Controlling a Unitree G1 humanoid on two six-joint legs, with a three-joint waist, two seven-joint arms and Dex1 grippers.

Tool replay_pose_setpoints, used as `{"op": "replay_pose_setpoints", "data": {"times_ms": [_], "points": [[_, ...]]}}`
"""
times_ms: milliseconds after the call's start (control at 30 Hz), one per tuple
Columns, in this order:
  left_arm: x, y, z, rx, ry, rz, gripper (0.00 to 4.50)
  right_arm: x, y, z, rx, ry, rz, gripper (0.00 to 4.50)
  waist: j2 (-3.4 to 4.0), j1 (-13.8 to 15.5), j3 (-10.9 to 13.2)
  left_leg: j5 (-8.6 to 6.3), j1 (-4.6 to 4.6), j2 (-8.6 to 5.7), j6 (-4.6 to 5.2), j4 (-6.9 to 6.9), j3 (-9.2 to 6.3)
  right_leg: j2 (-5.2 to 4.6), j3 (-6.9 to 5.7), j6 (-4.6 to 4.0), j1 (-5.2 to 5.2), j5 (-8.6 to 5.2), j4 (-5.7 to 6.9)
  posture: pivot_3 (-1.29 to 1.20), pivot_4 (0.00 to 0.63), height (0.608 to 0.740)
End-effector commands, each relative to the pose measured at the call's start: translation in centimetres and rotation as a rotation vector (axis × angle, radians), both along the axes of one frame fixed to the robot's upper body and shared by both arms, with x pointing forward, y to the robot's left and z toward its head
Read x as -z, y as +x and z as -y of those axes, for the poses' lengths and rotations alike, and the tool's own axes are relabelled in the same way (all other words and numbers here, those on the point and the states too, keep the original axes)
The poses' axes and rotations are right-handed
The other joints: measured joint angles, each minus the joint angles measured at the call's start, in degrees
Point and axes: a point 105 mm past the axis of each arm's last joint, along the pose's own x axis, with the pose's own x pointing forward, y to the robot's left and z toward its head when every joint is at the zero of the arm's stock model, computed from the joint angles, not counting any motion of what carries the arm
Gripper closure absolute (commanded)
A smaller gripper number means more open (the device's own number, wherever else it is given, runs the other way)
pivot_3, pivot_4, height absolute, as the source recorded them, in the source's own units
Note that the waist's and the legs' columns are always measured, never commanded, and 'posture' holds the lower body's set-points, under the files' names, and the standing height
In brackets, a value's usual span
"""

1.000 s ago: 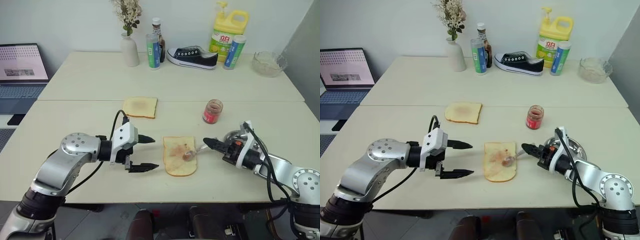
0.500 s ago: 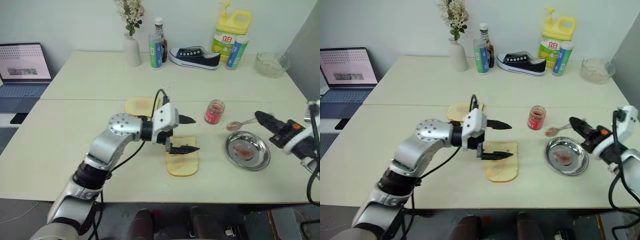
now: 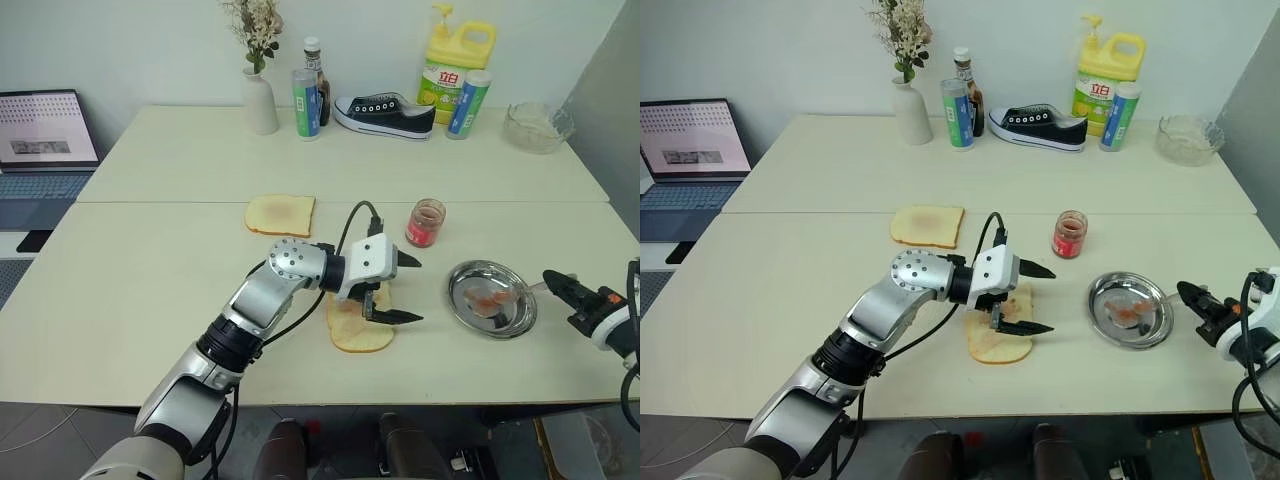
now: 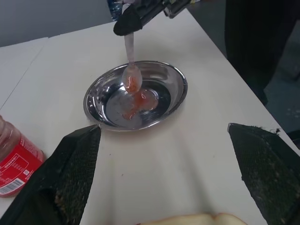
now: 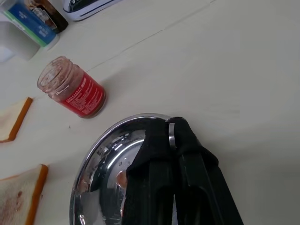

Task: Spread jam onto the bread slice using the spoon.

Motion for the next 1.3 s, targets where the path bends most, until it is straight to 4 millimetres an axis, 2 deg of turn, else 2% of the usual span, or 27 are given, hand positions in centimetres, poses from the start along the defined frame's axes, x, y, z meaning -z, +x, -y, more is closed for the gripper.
{"op": "replay_pose_setpoints", "data": {"times_ms": [33, 167, 267, 567, 633, 867, 967, 1000, 1067, 1133, 1200, 1300], "points": [[-0.9, -0.4, 0.0, 0.016, -0.014, 0.043, 0.00, 0.4, 0.4, 0.4, 0.004, 0.000, 0.007, 4.49, 0.00, 0.0, 0.0, 0.00, 0.02, 0.00, 0.00, 0.00, -0.01, 0.00, 0.00, 0.00, 0.02, 0.00, 0.00, 0.00, 0.150, 0.740], [-0.9, -0.4, -0.1, 0.010, -0.012, 0.046, 0.00, 1.5, 0.8, 1.2, 0.032, -0.001, -0.017, 4.49, -0.01, 0.0, 0.0, 0.00, 0.08, 0.00, 0.00, 0.00, 0.00, 0.00, 0.00, 0.00, 0.07, 0.00, 0.00, 0.00, 0.150, 0.740], [-1.3, -0.3, 0.1, -0.001, -0.027, 0.048, 0.00, 1.6, 1.1, 1.7, 0.050, 0.000, -0.013, 3.82, -0.01, 0.1, 0.0, 0.00, 0.11, 0.00, 0.00, 0.00, 0.00, 0.00, 0.00, 0.00, 0.11, 0.00, 0.00, 0.00, 0.150, 0.740], [-1.2, -0.3, -0.2, -0.018, -0.029, 0.039, 0.00, 1.4, 1.5, 2.1, 0.064, 0.013, -0.004, 0.54, 0.04, 0.1, 0.0, 0.00, 0.13, 0.00, 0.00, -0.02, 0.03, 0.00, 0.03, 0.01, 0.10, 0.00, 0.02, 0.00, 0.150, 0.740], [-1.2, -0.2, -0.2, -0.019, -0.030, 0.039, 0.00, 1.2, 1.5, 2.2, 0.069, 0.014, -0.001, 0.03, 0.04, 0.1, 0.0, 0.00, 0.13, 0.00, 0.00, -0.01, 0.02, 0.00, 0.03, 0.01, 0.10, 0.00, 0.02, 0.00, 0.150, 0.740], [-1.4, 0.0, -0.2, -0.023, -0.035, 0.041, 0.00, 0.4, 1.6, 2.5, 0.067, 0.005, 0.015, 0.03, 0.05, 0.1, 0.0, 0.00, 0.13, 0.00, 0.00, -0.02, 0.03, 0.00, 0.04, 0.01, 0.10, 0.00, 0.02, 0.00, 0.150, 0.740], [-1.6, 0.1, -0.7, -0.035, -0.033, 0.042, 0.00, -0.2, 1.4, 3.2, 0.078, -0.060, 0.015, 0.03, 0.05, 0.1, 0.0, 0.00, 0.13, 0.00, 0.00, -0.02, 0.03, 0.00, 0.03, 0.01, 0.10, 0.00, 0.02, 0.00, 0.150, 0.740], [-1.6, 0.2, -0.9, -0.041, -0.031, 0.044, 0.00, -0.5, 1.3, 3.5, 0.080, -0.097, 0.014, 0.03, 0.05, 0.1, 0.0, 0.00, 0.13, -0.01, 0.00, -0.01, 0.04, 0.00, 0.05, 0.01, 0.10, 0.00, 0.02, 0.00, 0.150, 0.740], [-1.9, 0.5, -2.0, -0.069, -0.035, 0.026, 0.00, -1.2, 0.7, 5.5, 0.083, -0.348, -0.035, 0.03, 0.17, 0.1, -0.1, 0.00, 0.13, -0.01, 0.00, -0.01, 0.05, 0.00, 0.05, 0.01, 0.10, 0.00, 0.02, 0.00, 0.150, 0.740], [-2.2, 0.7, -3.0, -0.095, -0.039, 0.011, 0.00, -2.3, 0.4, 6.2, 0.047, -0.510, -0.054, 0.03, 0.21, 0.1, -0.1, 0.00, 0.13, -0.04, 0.00, -0.03, 0.10, -0.03, 0.10, 0.02, 0.08, 0.00, -0.01, 0.00, 0.150, 0.740], [-2.6, 0.9, -4.2, -0.132, -0.050, -0.028, 0.00, -4.0, 0.4, 5.2, -0.051, -0.604, -0.029, 0.03, 0.20, -0.1, -0.1, 0.00, 0.17, 0.00, 0.00, -0.04, 0.10, 0.00, 0.09, 0.02, 0.07, -0.01, -0.01, 0.00, 0.150, 0.740], [-3.1, 1.5, -6.9, -0.217, -0.042, -0.045, 0.00, -5.8, 0.2, 1.8, -0.264, -0.701, 0.010, 0.03, 0.22, -0.6, -0.1, 0.00, 0.25, 0.03, 0.00, -0.05, 0.13, 0.05, 0.17, 0.02, 0.07, -0.01, 0.06, 0.00, 0.150, 0.740]]}}
